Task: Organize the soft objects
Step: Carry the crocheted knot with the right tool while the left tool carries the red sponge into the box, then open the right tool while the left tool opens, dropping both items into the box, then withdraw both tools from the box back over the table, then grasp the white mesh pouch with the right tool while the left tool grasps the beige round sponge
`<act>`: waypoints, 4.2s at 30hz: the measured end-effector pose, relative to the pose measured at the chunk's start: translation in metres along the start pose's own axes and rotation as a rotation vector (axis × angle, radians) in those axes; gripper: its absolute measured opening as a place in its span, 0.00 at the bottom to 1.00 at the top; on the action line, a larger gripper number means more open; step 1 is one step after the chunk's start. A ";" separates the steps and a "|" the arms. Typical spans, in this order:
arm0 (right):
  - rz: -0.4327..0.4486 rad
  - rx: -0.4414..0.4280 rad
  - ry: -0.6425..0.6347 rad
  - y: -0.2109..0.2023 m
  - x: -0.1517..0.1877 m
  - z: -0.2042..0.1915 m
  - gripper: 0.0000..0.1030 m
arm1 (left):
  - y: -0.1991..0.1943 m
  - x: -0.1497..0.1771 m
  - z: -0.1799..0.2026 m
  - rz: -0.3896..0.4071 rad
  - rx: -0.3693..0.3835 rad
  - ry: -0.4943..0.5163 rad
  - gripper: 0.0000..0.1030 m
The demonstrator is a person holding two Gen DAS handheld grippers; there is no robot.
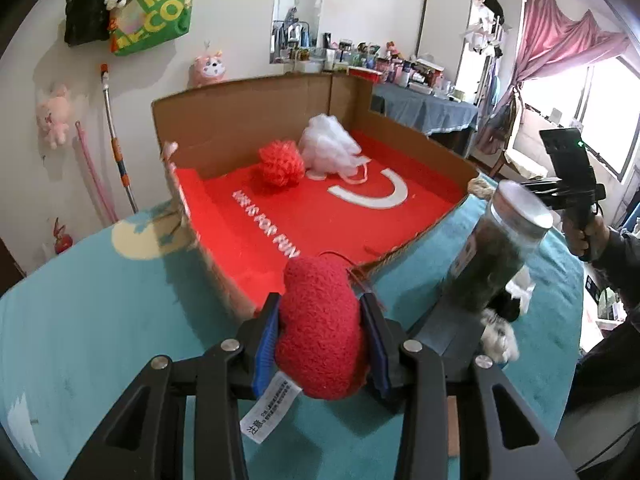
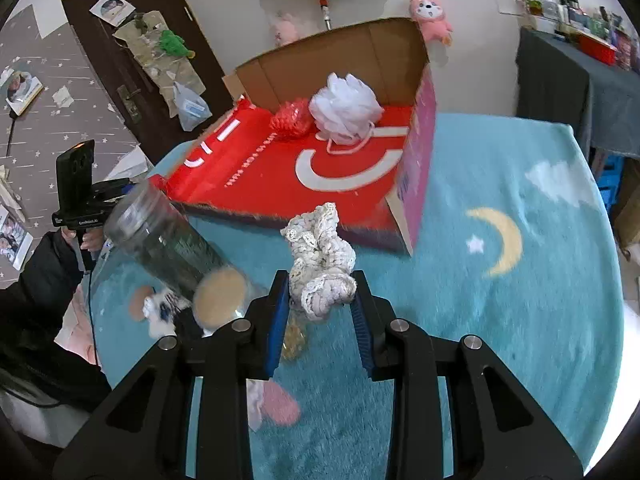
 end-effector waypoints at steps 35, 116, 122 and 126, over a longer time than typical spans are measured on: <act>-0.306 0.521 -0.010 0.159 -0.139 0.046 0.29 | 0.166 -0.086 -0.010 -0.376 -0.365 -0.195 0.42; 0.516 0.515 -0.130 -0.061 0.128 -0.174 0.96 | -0.103 0.089 0.203 0.394 -0.418 -0.287 1.00; 0.443 0.529 -0.098 -0.038 0.140 -0.157 0.96 | -0.079 0.104 0.200 0.324 -0.416 -0.304 1.00; 0.405 0.533 -0.090 -0.025 0.147 -0.151 0.96 | -0.067 0.112 0.199 0.283 -0.412 -0.306 1.00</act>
Point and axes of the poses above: each gripper's, at about its wrist camera, not at the fingertips, and y roughly the way its jaws point, z to its right, x to its underside, the point moved 3 cm from there along y, roughly the way its jaws point, and after that the axes turned 10 degrees about -x, right-handed, at the moved point
